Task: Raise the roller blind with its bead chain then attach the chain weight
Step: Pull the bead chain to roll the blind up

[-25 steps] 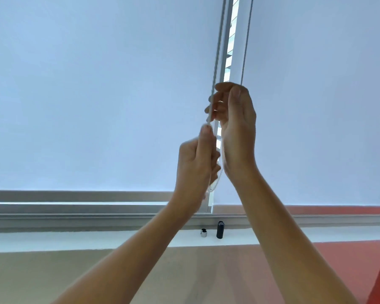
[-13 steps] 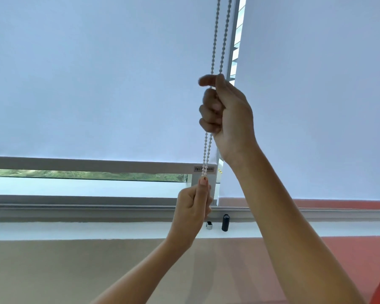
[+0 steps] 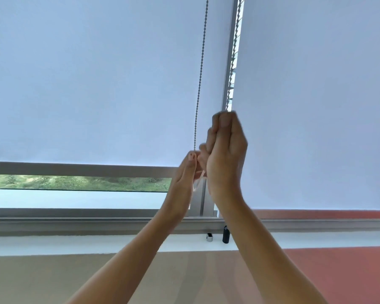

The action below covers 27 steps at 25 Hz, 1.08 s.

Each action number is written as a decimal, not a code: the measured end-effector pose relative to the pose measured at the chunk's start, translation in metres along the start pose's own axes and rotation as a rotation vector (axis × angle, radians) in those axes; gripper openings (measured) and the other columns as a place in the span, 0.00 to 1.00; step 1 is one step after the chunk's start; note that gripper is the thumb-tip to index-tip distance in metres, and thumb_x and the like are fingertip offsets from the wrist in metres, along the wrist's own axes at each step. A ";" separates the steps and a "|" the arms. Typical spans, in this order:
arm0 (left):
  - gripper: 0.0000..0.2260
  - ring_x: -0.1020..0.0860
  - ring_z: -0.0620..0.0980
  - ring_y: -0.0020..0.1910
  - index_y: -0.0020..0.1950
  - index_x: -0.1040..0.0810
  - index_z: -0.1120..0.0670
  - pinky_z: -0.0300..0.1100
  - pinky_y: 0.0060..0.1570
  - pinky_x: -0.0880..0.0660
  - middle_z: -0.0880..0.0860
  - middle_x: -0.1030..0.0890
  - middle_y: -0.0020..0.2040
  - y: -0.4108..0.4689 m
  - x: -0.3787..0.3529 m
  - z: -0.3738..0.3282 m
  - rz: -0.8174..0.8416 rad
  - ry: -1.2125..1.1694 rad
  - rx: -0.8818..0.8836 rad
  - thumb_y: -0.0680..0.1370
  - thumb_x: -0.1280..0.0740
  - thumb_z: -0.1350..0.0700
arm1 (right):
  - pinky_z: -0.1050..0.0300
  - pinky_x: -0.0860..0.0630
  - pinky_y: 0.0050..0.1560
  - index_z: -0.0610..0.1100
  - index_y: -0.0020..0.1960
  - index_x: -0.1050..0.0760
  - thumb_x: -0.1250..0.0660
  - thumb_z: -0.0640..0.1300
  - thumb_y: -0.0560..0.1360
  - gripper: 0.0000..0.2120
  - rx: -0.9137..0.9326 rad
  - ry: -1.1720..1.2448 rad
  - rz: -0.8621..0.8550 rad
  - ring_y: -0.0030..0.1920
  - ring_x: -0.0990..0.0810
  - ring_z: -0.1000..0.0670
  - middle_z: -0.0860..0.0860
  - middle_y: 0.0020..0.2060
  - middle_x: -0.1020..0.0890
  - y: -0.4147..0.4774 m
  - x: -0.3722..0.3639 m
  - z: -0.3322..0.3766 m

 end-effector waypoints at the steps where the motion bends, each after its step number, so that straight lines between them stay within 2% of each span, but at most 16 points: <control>1: 0.22 0.22 0.36 0.37 0.43 0.21 0.41 0.30 0.39 0.27 0.40 0.19 0.36 0.007 0.000 -0.011 0.002 -0.015 -0.023 0.84 0.52 0.55 | 0.63 0.39 0.26 0.48 0.38 0.35 0.46 0.48 0.82 0.15 0.010 -0.066 0.001 0.24 0.40 0.57 0.57 0.26 0.37 -0.010 0.003 -0.006; 3: 0.19 0.20 0.40 0.40 0.47 0.20 0.46 0.32 0.40 0.25 0.44 0.18 0.40 0.021 0.001 -0.030 -0.004 -0.048 -0.073 0.84 0.50 0.54 | 0.62 0.37 0.27 0.54 0.37 0.32 0.47 0.48 0.83 0.15 0.002 -0.142 0.008 0.24 0.37 0.59 0.60 0.25 0.34 -0.027 0.008 -0.018; 5: 0.17 0.20 0.45 0.42 0.50 0.21 0.53 0.35 0.42 0.24 0.51 0.18 0.44 0.032 -0.002 -0.044 0.021 -0.112 -0.092 0.84 0.50 0.56 | 0.64 0.38 0.24 0.57 0.38 0.30 0.47 0.46 0.83 0.17 -0.050 -0.109 0.005 0.23 0.39 0.60 0.60 0.24 0.36 -0.039 0.016 -0.028; 8: 0.16 0.21 0.50 0.37 0.51 0.24 0.59 0.39 0.38 0.23 0.57 0.21 0.42 0.043 -0.011 -0.061 0.076 -0.124 -0.072 0.84 0.51 0.59 | 0.66 0.41 0.21 0.55 0.37 0.32 0.46 0.48 0.83 0.16 -0.113 -0.088 0.003 0.22 0.42 0.59 0.58 0.24 0.38 -0.055 0.026 -0.039; 11: 0.15 0.23 0.52 0.36 0.53 0.25 0.61 0.46 0.40 0.24 0.57 0.21 0.43 0.043 -0.025 -0.068 0.142 -0.081 -0.035 0.84 0.50 0.59 | 0.64 0.43 0.22 0.54 0.35 0.34 0.46 0.50 0.80 0.15 -0.150 -0.146 0.005 0.22 0.44 0.58 0.58 0.24 0.38 -0.073 0.033 -0.048; 13: 0.16 0.25 0.53 0.36 0.53 0.25 0.61 0.47 0.40 0.24 0.56 0.22 0.42 0.042 -0.035 -0.075 0.176 -0.091 -0.004 0.84 0.50 0.58 | 0.60 0.45 0.23 0.50 0.36 0.35 0.46 0.49 0.80 0.14 -0.136 -0.190 0.001 0.23 0.43 0.58 0.58 0.24 0.38 -0.075 0.038 -0.049; 15: 0.16 0.30 0.51 0.32 0.48 0.25 0.59 0.44 0.34 0.27 0.54 0.27 0.37 0.044 -0.043 -0.083 0.205 -0.150 0.058 0.84 0.49 0.55 | 0.56 0.43 0.24 0.48 0.36 0.37 0.47 0.47 0.81 0.14 -0.105 -0.239 -0.007 0.24 0.43 0.58 0.59 0.24 0.36 -0.074 0.041 -0.045; 16: 0.16 0.35 0.49 0.29 0.41 0.28 0.55 0.40 0.29 0.31 0.52 0.32 0.34 0.045 -0.048 -0.086 0.216 -0.191 0.107 0.84 0.49 0.52 | 0.56 0.43 0.24 0.48 0.36 0.37 0.47 0.47 0.81 0.15 -0.094 -0.250 -0.004 0.24 0.42 0.58 0.59 0.24 0.36 -0.074 0.041 -0.043; 17: 0.17 0.41 0.47 0.27 0.36 0.34 0.52 0.38 0.25 0.39 0.50 0.38 0.31 0.046 -0.052 -0.086 0.207 -0.219 0.152 0.83 0.48 0.50 | 0.55 0.42 0.24 0.49 0.36 0.36 0.47 0.48 0.81 0.15 -0.088 -0.255 0.006 0.24 0.42 0.58 0.58 0.24 0.36 -0.074 0.041 -0.041; 19: 0.19 0.49 0.45 0.24 0.33 0.44 0.50 0.35 0.22 0.49 0.46 0.44 0.26 0.048 -0.052 -0.089 0.112 -0.241 0.144 0.82 0.47 0.48 | 0.56 0.43 0.23 0.56 0.35 0.35 0.47 0.50 0.81 0.16 -0.082 -0.254 0.056 0.24 0.41 0.56 0.58 0.24 0.36 -0.072 0.034 -0.038; 21: 0.20 0.50 0.42 0.20 0.30 0.44 0.49 0.31 0.21 0.51 0.43 0.45 0.22 0.048 -0.047 -0.095 0.014 -0.275 0.022 0.83 0.46 0.49 | 0.59 0.42 0.23 0.60 0.35 0.33 0.47 0.51 0.82 0.18 -0.089 -0.256 0.108 0.23 0.41 0.56 0.57 0.24 0.36 -0.070 0.029 -0.038; 24: 0.21 0.49 0.41 0.19 0.29 0.43 0.49 0.29 0.20 0.50 0.43 0.44 0.21 0.041 -0.044 -0.105 -0.024 -0.288 -0.113 0.83 0.47 0.51 | 0.64 0.38 0.28 0.59 0.35 0.31 0.45 0.55 0.81 0.17 -0.034 -0.339 0.090 0.25 0.36 0.57 0.58 0.25 0.31 -0.063 0.032 -0.028; 25: 0.21 0.49 0.41 0.18 0.29 0.43 0.49 0.29 0.20 0.49 0.42 0.44 0.21 0.040 -0.044 -0.107 -0.027 -0.277 -0.128 0.83 0.48 0.51 | 0.66 0.36 0.31 0.58 0.36 0.29 0.45 0.56 0.81 0.16 0.002 -0.361 0.063 0.27 0.33 0.58 0.58 0.27 0.28 -0.057 0.034 -0.021; 27: 0.21 0.48 0.41 0.18 0.30 0.43 0.49 0.29 0.20 0.48 0.42 0.44 0.21 0.038 -0.042 -0.111 -0.034 -0.260 -0.161 0.83 0.49 0.51 | 0.62 0.27 0.38 0.52 0.44 0.24 0.48 0.54 0.82 0.16 0.042 -0.349 0.006 0.36 0.23 0.55 0.58 0.34 0.21 -0.040 0.039 -0.010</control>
Point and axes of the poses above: each hand's wrist, its own y-axis towards the middle knuckle, its own x-axis out of the back of the hand, z = x × y, the point moved 9 cm from there along y, towards the middle knuckle
